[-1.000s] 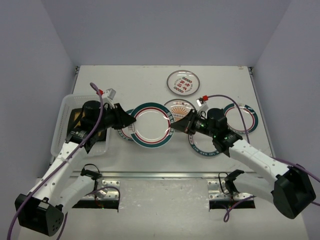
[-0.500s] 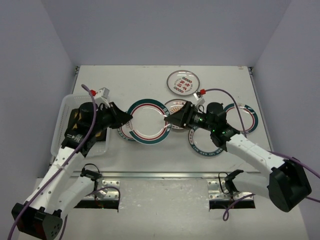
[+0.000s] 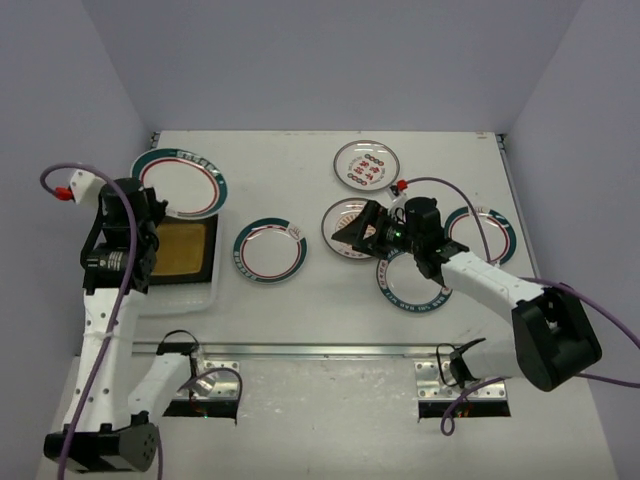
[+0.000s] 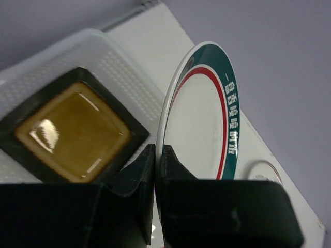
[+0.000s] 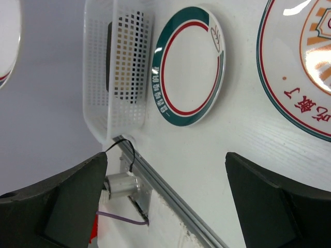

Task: Place the plates into the plastic bin on the countertop

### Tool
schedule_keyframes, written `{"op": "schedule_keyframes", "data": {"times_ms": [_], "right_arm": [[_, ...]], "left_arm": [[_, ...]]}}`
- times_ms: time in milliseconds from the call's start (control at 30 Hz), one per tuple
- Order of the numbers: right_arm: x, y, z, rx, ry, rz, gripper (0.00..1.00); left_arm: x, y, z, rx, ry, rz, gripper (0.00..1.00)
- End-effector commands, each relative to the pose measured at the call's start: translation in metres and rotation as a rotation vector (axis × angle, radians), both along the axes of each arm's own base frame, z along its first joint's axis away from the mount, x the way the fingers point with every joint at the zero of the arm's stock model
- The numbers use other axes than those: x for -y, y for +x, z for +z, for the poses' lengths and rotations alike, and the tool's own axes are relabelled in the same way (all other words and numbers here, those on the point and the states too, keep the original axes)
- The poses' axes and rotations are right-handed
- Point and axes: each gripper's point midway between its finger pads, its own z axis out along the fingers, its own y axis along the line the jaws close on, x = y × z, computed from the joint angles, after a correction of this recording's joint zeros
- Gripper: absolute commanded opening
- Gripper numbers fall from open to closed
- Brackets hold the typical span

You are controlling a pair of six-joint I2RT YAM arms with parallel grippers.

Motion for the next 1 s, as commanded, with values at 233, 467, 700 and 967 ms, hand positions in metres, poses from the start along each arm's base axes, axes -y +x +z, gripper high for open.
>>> {"op": "schedule_keyframes", "data": {"times_ms": [233,467,700,967], "right_arm": [[-0.01,-0.052,-0.038,0.007,0.006,0.144,0.99],[-0.037,-0.068,-0.051,-0.026,0.055,0.222,0.99],[-0.054,-0.05,-0.069,-0.063,0.019,0.221,0.99],[-0.067,-0.027,-0.108,-0.176,-0.081,0.032,0.99]], "left_arm": [[-0.067,0.013,-0.092,-0.118,-0.179,0.115,0.0],[-0.069,-0.017,-0.149,-0.205,-0.214,0.213,0.0],[-0.072,-0.02,-0.185,-0.244,-0.232,0.25,0.16],[-0.071,-0.029,-0.187,-0.287,-0.247,0.274,1.0]]}}
